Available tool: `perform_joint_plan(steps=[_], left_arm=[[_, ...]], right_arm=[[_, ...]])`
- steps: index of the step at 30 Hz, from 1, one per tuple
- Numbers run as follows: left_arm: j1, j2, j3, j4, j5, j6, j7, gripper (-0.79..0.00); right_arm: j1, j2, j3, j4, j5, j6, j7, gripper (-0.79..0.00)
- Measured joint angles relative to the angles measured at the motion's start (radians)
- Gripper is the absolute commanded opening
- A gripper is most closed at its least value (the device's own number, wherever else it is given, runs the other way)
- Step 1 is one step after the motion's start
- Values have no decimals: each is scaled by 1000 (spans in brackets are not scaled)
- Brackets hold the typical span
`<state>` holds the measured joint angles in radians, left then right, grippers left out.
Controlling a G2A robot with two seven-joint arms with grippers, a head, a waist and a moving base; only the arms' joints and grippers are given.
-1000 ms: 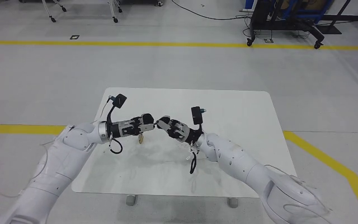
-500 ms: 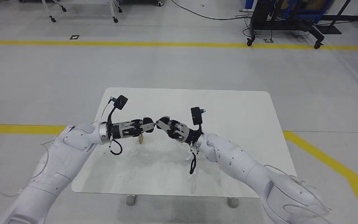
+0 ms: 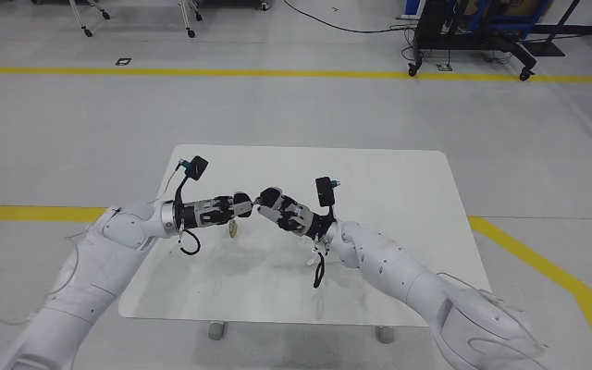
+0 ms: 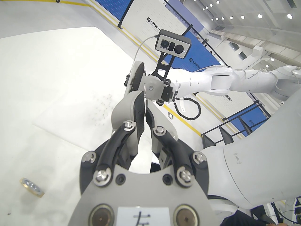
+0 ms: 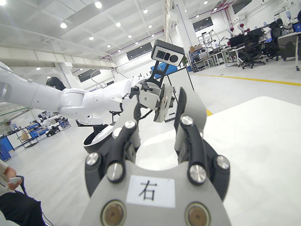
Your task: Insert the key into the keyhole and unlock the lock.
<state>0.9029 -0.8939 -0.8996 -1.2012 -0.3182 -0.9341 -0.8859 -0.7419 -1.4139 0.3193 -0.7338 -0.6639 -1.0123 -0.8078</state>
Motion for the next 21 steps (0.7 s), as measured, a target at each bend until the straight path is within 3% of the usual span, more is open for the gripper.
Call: perform_joint_plan(steps=[12,16,21], left_arm=[[0,0,0,0,0,0,0,-785],[15,1,-9,-26,35,46,28,-785],[21,6,-25,-38,44,84,5,-785]], right_arm=[[0,0,0,0,0,0,0,0],[-2,1,3,-1,0,6,6,0],[-14,23,45,-9,-14,59,134,0]])
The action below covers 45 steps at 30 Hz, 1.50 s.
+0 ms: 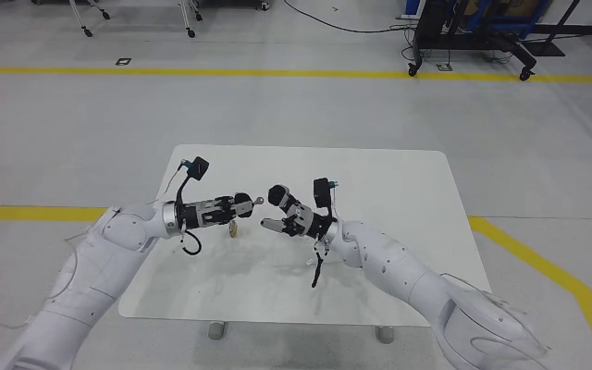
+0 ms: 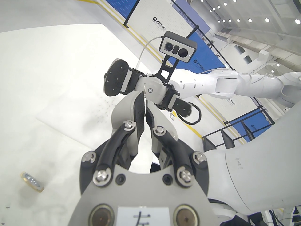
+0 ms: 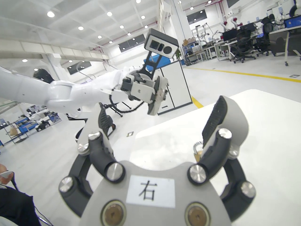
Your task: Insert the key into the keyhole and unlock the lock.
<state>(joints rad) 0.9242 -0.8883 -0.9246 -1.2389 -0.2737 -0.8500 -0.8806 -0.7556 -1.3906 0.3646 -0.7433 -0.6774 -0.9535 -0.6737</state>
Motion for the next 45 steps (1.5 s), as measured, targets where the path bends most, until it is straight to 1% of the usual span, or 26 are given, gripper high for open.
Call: perform_joint_plan(steps=[6,9,10,11,14,16,22,24,25,26,27,30,31,32,33,34,40,41,42,43,44,45], left_arm=[[-20,3,5,-11,14,50,-101,-785],[-34,1,12,-10,16,67,-140,-785],[-36,0,14,-10,21,68,-145,-785],[-37,0,16,-11,28,68,-146,-785],[-37,-3,20,-14,38,66,-145,-785],[-37,-5,23,-17,39,62,-149,-785],[-43,-6,36,-26,59,69,-158,-785],[-45,-6,42,-30,68,71,-160,-785],[-46,-6,43,-30,71,71,-160,-785],[-47,-6,44,-30,73,70,-160,-785],[-47,-6,46,-30,74,70,-159,-785],[-49,-6,49,-28,73,69,-159,-785],[-50,-6,49,-28,73,69,-159,-785],[-50,-6,50,-27,73,68,-158,-785],[-50,-6,51,-27,73,68,-157,-785],[-50,-6,51,-27,73,67,-156,-785],[-52,-9,58,-27,81,66,-153,-785],[-53,-10,59,-27,84,68,-152,-656],[-54,-11,59,-27,87,68,-151,-416],[-55,-12,59,-26,90,68,-149,-62],[-55,-12,59,-27,93,67,-147,0],[-55,-13,59,-28,94,63,-145,0]], right_arm=[[-7,34,45,-24,39,-41,206,0],[-12,49,69,-53,80,-39,312,0],[-15,54,79,-67,95,-32,349,-68],[-18,58,87,-79,106,-26,375,-108],[-30,70,111,-122,138,-10,451,-129],[-40,77,128,-149,157,7,494,-175],[-66,93,173,-199,196,22,580,-256],[-74,97,189,-207,206,18,598,-317],[-77,99,195,-210,209,16,605,-369],[-80,100,201,-214,212,15,612,-397],[-84,101,206,-217,215,13,619,-406],[-95,104,219,-228,226,6,650,-505],[-98,104,222,-231,229,6,658,-526],[-100,103,225,-233,233,7,666,-603],[-101,103,228,-235,236,7,673,-708],[-103,103,232,-236,239,8,681,-785],[-113,101,254,-240,248,-5,701,-785],[-115,101,257,-240,248,-8,704,-785],[-116,101,260,-240,249,-11,706,-785],[-119,100,264,-239,249,-14,709,-785],[-121,100,267,-239,249,-17,711,-785],[-123,100,269,-238,250,-21,714,-785]])
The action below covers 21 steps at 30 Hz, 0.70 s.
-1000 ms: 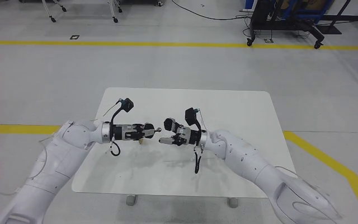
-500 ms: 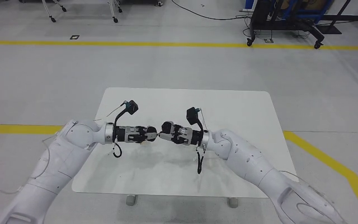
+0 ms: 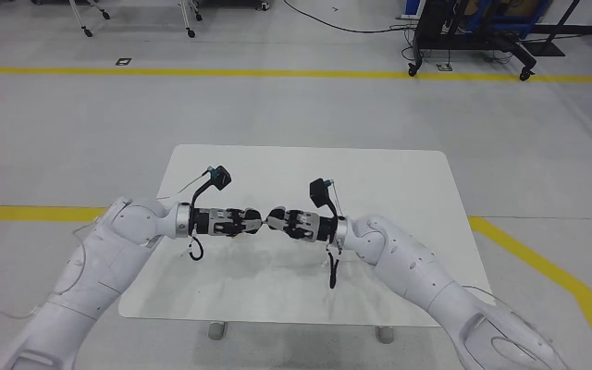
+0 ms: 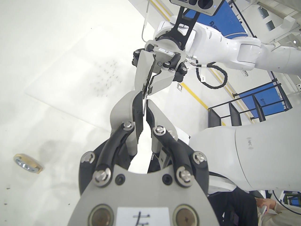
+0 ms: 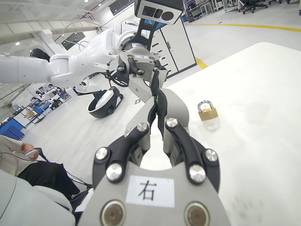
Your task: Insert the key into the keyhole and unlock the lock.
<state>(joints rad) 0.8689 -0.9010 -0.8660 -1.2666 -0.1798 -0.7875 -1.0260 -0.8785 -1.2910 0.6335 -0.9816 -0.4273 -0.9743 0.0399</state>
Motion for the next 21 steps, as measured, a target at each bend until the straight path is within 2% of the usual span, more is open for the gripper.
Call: perform_joint_plan(steps=[11,17,21], left_arm=[[22,11,-52,27,-62,-40,33,0],[46,26,-99,27,-66,-60,57,0],[58,32,-135,42,-32,-28,135,0]], right_arm=[[-20,4,58,16,13,-38,-15,-785],[-66,35,129,-23,1,-38,-65,-785],[-94,53,164,-52,3,-38,-83,-785]])
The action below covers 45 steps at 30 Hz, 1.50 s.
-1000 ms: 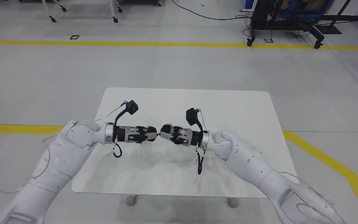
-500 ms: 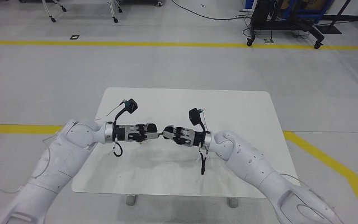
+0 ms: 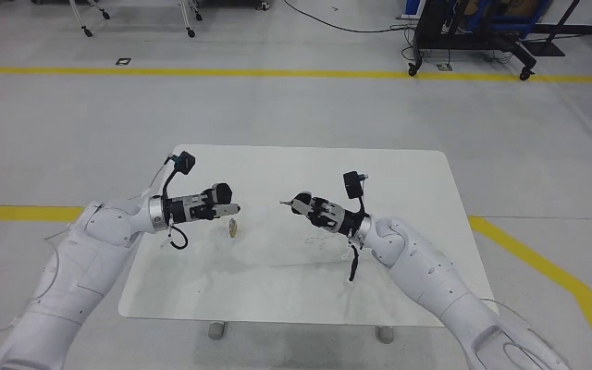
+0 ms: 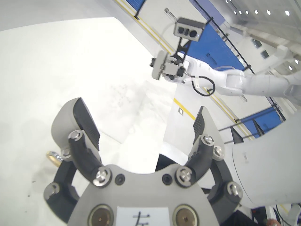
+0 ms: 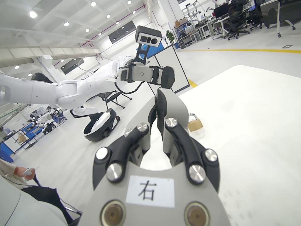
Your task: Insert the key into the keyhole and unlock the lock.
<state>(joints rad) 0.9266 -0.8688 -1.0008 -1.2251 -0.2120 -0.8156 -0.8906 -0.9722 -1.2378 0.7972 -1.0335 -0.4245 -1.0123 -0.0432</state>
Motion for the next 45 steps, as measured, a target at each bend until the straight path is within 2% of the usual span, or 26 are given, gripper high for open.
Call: perform_joint_plan(steps=[5,7,9,12,15,17,19,22,26,29,32,36,41,45], left_arm=[[0,0,3,-1,-6,-3,-21,0],[13,1,-10,-8,7,31,14,0],[39,9,-37,-61,78,77,82,0],[129,32,-115,-197,257,130,196,0],[238,57,-214,-332,422,237,285,0],[315,70,-280,-414,540,341,338,0],[387,78,-319,-492,643,437,347,0],[442,84,-323,-565,740,541,258,0],[396,72,-269,-529,755,596,184,0],[322,52,-181,-464,816,636,162,-148],[249,28,-91,-411,871,669,152,-209],[177,2,-5,-358,899,701,103,-394],[128,-20,44,-305,899,734,57,-453],[108,-32,74,-291,930,756,18,-468]], right_arm=[[1,0,-1,1,0,0,1,-785],[1,0,-1,1,0,0,1,-785],[1,0,-1,1,0,0,1,-785],[1,0,-1,1,0,0,1,-785],[1,0,-1,1,0,0,1,-785],[1,0,-1,1,0,0,1,-785],[1,0,-1,1,0,0,1,-785],[1,0,-1,1,0,0,1,-785],[1,0,-1,1,0,0,1,-785],[1,0,-1,1,0,0,1,-785],[1,0,-1,1,0,0,1,-785],[1,0,-1,1,0,0,1,-785],[1,0,-1,1,0,0,1,-785],[1,0,-1,1,0,0,1,-785]])
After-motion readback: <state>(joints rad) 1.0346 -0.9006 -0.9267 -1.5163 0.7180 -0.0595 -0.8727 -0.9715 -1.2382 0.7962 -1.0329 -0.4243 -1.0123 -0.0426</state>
